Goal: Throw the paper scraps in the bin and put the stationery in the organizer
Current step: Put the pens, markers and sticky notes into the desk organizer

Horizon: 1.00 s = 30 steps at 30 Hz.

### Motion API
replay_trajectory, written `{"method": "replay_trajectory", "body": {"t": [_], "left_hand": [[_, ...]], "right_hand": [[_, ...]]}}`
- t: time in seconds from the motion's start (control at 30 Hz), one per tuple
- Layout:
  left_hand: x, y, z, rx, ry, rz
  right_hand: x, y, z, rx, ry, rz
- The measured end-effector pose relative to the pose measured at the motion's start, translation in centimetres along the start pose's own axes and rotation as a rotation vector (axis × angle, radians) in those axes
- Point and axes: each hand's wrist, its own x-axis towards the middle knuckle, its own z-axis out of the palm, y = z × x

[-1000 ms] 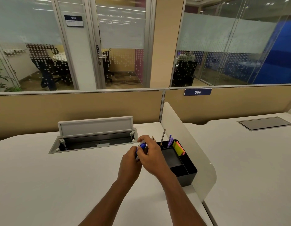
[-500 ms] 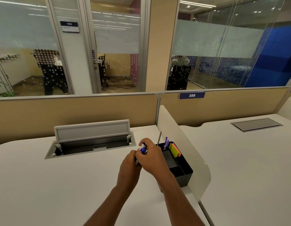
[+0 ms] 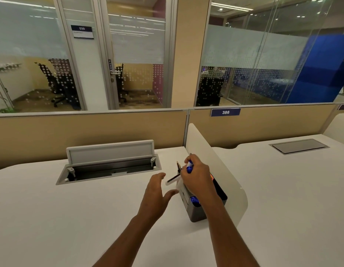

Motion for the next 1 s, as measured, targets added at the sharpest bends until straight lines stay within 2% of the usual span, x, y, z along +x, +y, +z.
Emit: {"method": "replay_trajectory", "body": {"t": [0.3,0.47,0.73,1.0], "left_hand": [[-1.0,-1.4,-1.5,-0.058,0.101,-0.032],[-1.6,-2.2,-1.9,-0.058,0.102,-0.054],[-1.9,-3.3,-2.7,-0.067,0.103,-0.101],[-2.4,-4.1,-3.2,-0.050,0.093,-0.109]], "right_hand": [[1.3,3.6,-2.5,-0.131,0.079,0.090],[1.4,5.7,-2.0,-0.297,-0.003,0.210],[1.9,6.6,-1.5,-0.393,-0.012,0.218],[0.9,7.8,0.3,-0.452,-0.149,0.235]]}}
